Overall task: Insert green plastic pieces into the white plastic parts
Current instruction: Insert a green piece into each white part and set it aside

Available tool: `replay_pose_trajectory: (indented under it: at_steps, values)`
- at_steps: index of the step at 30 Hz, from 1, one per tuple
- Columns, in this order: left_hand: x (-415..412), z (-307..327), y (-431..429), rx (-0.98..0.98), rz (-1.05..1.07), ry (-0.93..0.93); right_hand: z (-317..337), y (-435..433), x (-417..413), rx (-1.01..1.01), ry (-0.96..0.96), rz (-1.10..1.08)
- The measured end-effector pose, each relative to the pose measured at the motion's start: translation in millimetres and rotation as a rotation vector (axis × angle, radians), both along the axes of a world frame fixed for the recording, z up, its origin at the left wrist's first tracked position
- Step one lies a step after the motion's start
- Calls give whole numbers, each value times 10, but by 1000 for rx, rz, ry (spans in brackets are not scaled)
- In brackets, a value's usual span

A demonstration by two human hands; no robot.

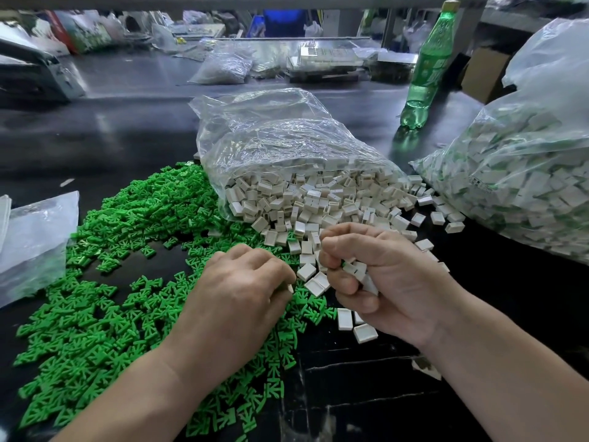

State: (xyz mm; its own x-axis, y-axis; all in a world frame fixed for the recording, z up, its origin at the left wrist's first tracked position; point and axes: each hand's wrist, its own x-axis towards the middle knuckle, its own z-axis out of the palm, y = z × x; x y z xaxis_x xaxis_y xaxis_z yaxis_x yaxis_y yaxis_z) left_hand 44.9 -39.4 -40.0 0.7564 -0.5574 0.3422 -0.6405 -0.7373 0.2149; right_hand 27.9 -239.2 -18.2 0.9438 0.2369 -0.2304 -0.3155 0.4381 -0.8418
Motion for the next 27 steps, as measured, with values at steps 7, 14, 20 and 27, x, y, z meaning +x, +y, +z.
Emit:
replay_pose_trajectory:
  at_steps: [7, 14, 20, 27]
  values:
    - [-68, 120, -27, -296, 120, -9, 17, 78, -52, -201, -16, 3]
    - [-209, 202, -77, -443, 35, -1, 26, 162, -114, -263, -7, 118]
    - [-2, 148, 200, -28, 358, 30, 41, 101, -70, -49, 63, 41]
    - [114, 104, 243, 351, 456, 195, -9, 81, -64, 26, 18, 62]
